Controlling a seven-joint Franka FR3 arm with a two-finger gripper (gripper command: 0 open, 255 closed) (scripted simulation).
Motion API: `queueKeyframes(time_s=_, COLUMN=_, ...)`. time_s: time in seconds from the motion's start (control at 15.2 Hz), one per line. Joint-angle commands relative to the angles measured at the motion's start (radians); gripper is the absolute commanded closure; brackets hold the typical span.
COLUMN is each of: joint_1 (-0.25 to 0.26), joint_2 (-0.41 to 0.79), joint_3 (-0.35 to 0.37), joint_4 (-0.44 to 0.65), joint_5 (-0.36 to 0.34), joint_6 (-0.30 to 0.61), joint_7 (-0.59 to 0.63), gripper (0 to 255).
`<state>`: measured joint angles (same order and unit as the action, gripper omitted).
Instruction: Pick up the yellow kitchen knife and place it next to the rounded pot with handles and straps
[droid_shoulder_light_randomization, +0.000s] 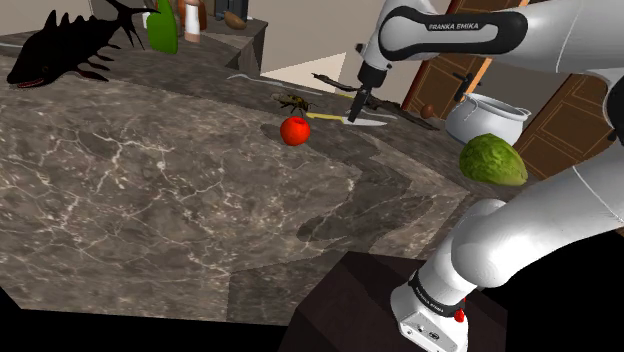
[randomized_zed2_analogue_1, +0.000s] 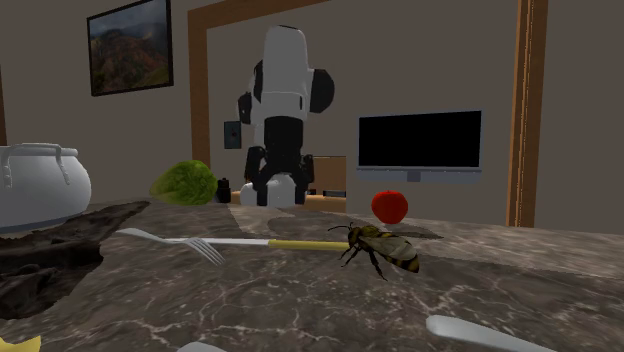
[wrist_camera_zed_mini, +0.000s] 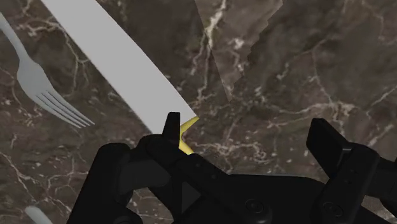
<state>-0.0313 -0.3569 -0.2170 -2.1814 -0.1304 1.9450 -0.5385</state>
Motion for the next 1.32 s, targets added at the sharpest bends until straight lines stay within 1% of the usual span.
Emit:
queueKeyframes(time_s=0.0, joint_1=0.002, joint_2=0.069, joint_3=-0.026, joint_4=0.055, joint_5=0.000, joint_6=0.034, joint_7=-0.066, gripper=0)
queueKeyframes(time_s=0.2, joint_1=0.004, joint_2=0.155, joint_3=-0.055, joint_4=0.134, joint_5=0.010, joint_6=0.066, joint_7=-0.150, gripper=0)
queueKeyframes(time_s=0.73, joint_1=0.001, joint_2=0.190, joint_3=-0.064, joint_4=0.069, joint_5=0.015, joint_6=0.166, joint_7=-0.155, gripper=0)
queueKeyframes(time_s=1.19, joint_1=0.001, joint_2=0.190, joint_3=-0.064, joint_4=0.069, joint_5=0.016, joint_6=0.166, joint_7=-0.155, gripper=0)
queueKeyframes(time_s=1.25, joint_1=0.001, joint_2=0.190, joint_3=-0.064, joint_4=0.069, joint_5=0.016, joint_6=0.166, joint_7=-0.155, gripper=255)
